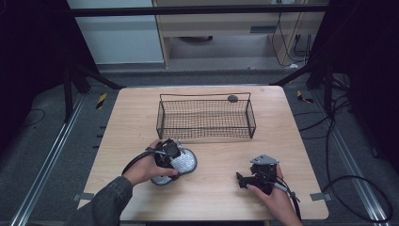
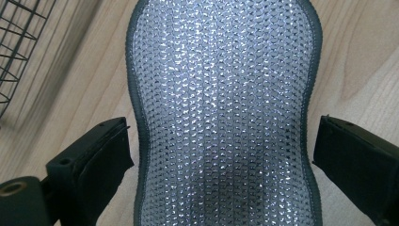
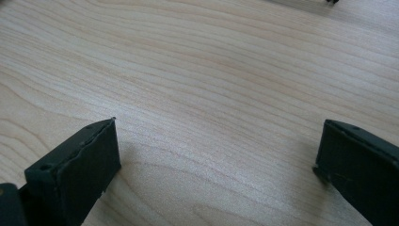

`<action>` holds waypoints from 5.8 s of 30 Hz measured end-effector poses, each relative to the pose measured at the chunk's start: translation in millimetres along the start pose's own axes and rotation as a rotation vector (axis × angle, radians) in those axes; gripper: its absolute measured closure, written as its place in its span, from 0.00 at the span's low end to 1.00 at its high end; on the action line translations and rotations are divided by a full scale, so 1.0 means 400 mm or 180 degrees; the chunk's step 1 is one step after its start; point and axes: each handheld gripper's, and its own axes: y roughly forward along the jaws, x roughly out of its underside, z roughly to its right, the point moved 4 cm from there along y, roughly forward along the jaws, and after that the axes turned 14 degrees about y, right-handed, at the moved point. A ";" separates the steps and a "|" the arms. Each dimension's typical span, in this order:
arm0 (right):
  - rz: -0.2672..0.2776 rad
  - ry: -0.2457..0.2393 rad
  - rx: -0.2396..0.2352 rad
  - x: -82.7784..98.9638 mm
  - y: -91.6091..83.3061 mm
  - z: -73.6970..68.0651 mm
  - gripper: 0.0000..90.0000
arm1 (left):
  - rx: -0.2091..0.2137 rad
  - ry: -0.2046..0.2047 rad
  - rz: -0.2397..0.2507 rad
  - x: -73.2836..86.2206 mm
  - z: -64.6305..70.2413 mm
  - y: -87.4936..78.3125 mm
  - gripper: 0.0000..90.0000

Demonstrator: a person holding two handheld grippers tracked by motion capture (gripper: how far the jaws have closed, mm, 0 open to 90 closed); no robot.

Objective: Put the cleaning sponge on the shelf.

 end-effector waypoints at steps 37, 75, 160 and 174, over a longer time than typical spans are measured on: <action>-0.0004 -0.0005 -0.0010 0.001 0.000 -0.001 0.00 | -0.0069 0.0029 0.0225 -0.011 -0.013 -0.030 0.06; -0.0012 -0.0007 -0.0028 0.001 -0.001 -0.001 0.00 | -0.0577 0.0343 0.0347 -0.065 -0.066 -0.177 0.07; -0.0006 -0.0141 -0.0056 0.002 -0.002 0.007 0.00 | -0.1465 0.0706 -0.0077 -0.191 -0.350 -0.158 0.06; -0.0006 -0.0142 -0.0056 0.002 -0.002 0.007 0.00 | -0.1418 0.0752 -0.0029 -0.217 -0.341 -0.140 0.06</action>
